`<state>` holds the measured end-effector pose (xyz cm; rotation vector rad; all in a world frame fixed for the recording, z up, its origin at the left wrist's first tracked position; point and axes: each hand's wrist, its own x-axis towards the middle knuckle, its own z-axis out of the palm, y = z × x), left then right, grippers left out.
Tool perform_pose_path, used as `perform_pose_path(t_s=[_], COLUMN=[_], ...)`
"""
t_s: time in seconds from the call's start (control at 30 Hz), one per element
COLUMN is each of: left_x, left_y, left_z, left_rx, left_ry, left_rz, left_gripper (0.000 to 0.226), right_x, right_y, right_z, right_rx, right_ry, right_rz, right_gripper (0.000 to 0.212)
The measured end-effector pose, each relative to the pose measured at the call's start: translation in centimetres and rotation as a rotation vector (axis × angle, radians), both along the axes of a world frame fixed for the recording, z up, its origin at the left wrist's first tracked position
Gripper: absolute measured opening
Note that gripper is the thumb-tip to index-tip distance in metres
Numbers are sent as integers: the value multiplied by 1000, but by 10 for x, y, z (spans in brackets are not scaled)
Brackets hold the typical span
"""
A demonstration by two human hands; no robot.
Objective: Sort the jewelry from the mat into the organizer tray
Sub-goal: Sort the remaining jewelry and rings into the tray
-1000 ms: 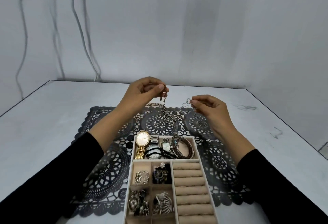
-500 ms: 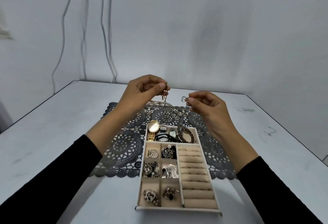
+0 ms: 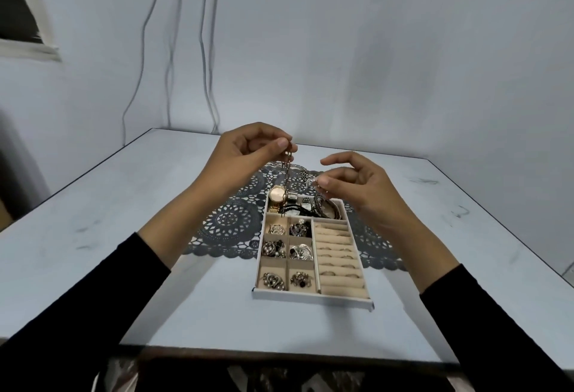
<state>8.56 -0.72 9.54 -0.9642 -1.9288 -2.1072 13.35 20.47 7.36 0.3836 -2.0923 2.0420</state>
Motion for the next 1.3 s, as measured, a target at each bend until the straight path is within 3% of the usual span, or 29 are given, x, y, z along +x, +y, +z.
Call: perform_pose_path(t_s=[0.2, 0.47, 1.0, 1.3], left_x=[16, 20, 22, 21], left_y=[-6, -9, -5, -1], left_z=[-3, -10, -18, -10], left_rx=[3, 2, -21, 12], left_ry=[8, 14, 12, 28], left_rz=[-2, 5, 15, 0], left_gripper=[8, 9, 9, 9], right_x=[19, 27, 24, 18], right_y=[-6, -6, -10, -22], right_z=[-6, -20, -19, -11], right_rx=[135, 347, 687, 937], right_ry=[-67, -110, -257, -236], right_rz=[102, 265, 373, 353], right_gripper=[33, 16, 15, 11])
